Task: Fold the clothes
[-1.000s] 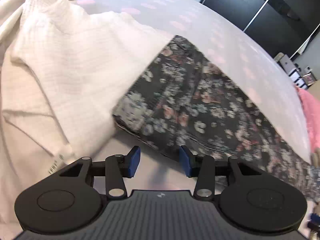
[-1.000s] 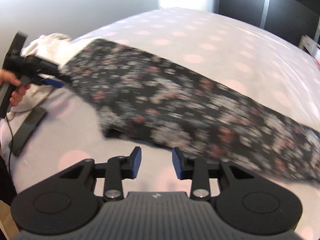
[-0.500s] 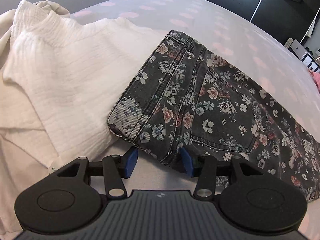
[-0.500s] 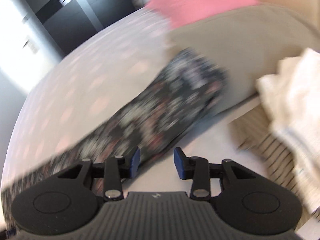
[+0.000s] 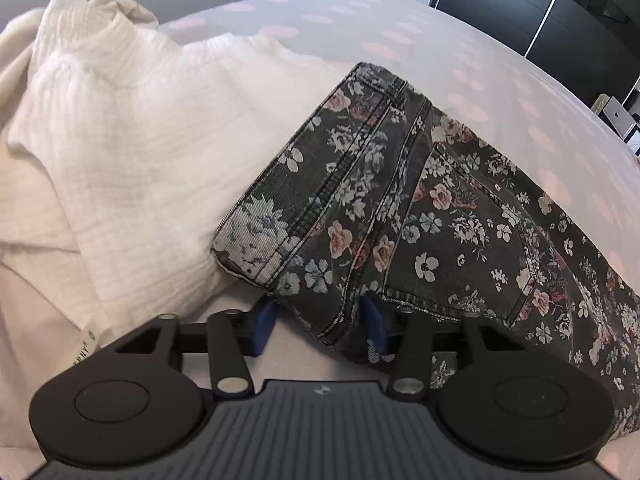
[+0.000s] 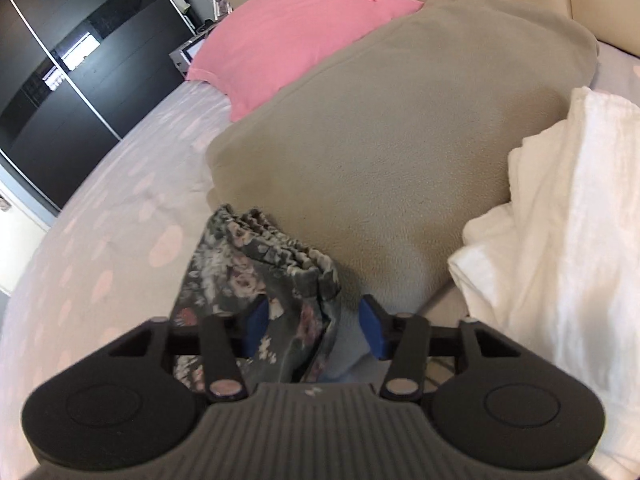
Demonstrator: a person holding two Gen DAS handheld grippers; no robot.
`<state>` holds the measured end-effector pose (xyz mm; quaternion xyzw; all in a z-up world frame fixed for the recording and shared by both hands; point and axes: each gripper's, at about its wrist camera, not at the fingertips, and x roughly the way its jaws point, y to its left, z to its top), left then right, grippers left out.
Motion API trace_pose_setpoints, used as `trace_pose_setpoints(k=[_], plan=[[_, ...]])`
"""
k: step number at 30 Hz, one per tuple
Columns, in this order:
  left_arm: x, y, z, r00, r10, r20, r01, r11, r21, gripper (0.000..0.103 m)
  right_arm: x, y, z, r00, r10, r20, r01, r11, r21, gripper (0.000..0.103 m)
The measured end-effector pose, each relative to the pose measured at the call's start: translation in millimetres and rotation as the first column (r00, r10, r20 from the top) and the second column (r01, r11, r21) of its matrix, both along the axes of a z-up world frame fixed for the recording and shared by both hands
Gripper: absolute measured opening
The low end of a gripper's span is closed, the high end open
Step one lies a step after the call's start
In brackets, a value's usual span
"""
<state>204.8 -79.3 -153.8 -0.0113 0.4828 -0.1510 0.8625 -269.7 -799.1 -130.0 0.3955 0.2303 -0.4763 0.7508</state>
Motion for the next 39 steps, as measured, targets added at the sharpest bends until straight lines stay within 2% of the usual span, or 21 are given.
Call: trace_pose_setpoints(k=[1, 2, 4, 7, 11, 14, 17, 20, 26, 29, 32, 36, 39], plan=[[-0.4, 0.5, 2.2, 1.000, -0.002, 0.005, 0.002, 1.000, -0.006, 0.033, 1.4, 0.5, 0.7, 1.000, -0.003, -0.001, 0.003, 1.000, -0.013, 0.020], [-0.8, 0.9, 4.7, 1.000, -0.005, 0.009, 0.005, 1.000, -0.012, 0.024, 2.5, 1.3, 1.7, 1.000, -0.006, 0.000, 0.006, 1.000, -0.026, 0.017], [-1.8, 0.2, 11.4, 1.000, -0.018, 0.017, 0.018, 1.000, -0.022, 0.022, 5.7, 5.8, 10.1, 1.000, 0.005, -0.008, -0.006, 0.998, -0.064, 0.013], [-3.8, 1.3, 25.2, 0.998, -0.036, 0.048, 0.037, 0.999, -0.032, 0.020, 10.3, 16.6, 32.1, 0.998, 0.019, -0.059, -0.027, 0.992, -0.122, 0.012], [-4.3, 13.6, 46.8, 0.997, -0.039, 0.063, 0.045, 0.995, -0.093, 0.018, 4.6, 32.3, 71.6, 0.998, 0.038, -0.059, -0.048, 0.983, -0.178, 0.012], [-8.9, 22.6, 61.4, 0.996, -0.054, 0.073, 0.061, 0.994, -0.093, 0.018, -11.0, 45.9, 103.5, 0.996, 0.055, -0.070, -0.069, 0.977, -0.202, 0.012], [-18.3, 37.9, 65.7, 0.997, -0.074, 0.030, 0.077, 0.992, -0.102, 0.017, -36.3, 61.2, 130.3, 0.995, 0.058, -0.083, -0.074, 0.974, -0.213, 0.012], [-29.3, 52.3, 66.9, 0.994, -0.103, -0.023, 0.100, 0.989, -0.108, 0.017, -74.6, 75.1, 140.5, 0.993, 0.052, -0.106, -0.071, 0.981, -0.182, 0.012], [-68.3, 50.6, 58.6, 0.978, -0.205, -0.050, 0.203, 0.978, -0.037, 0.017, -161.3, 98.8, 129.3, 0.994, -0.026, -0.107, 0.016, 0.995, -0.095, 0.012], [-86.7, 48.8, 53.9, 0.965, -0.253, -0.067, 0.254, 0.967, 0.002, 0.018, -188.9, 106.9, 118.7, 0.990, -0.062, -0.125, 0.054, 0.996, -0.071, 0.012], [-87.7, 40.3, 41.2, 0.956, -0.277, -0.100, 0.284, 0.957, 0.060, 0.018, -194.4, 116.7, 109.3, 0.989, -0.047, -0.139, 0.039, 0.998, -0.055, 0.012], [-82.0, 40.1, 27.8, 0.950, -0.264, -0.166, 0.279, 0.957, 0.077, 0.021, -187.1, 123.2, 92.7, 0.976, -0.014, -0.218, 0.002, 0.998, -0.056, 0.012], [-84.6, 40.7, 29.9, 0.947, -0.259, -0.192, 0.285, 0.951, 0.119, 0.030, -186.1, 123.6, 79.2, 0.960, -0.012, -0.279, -0.003, 0.998, -0.055, 0.012]])
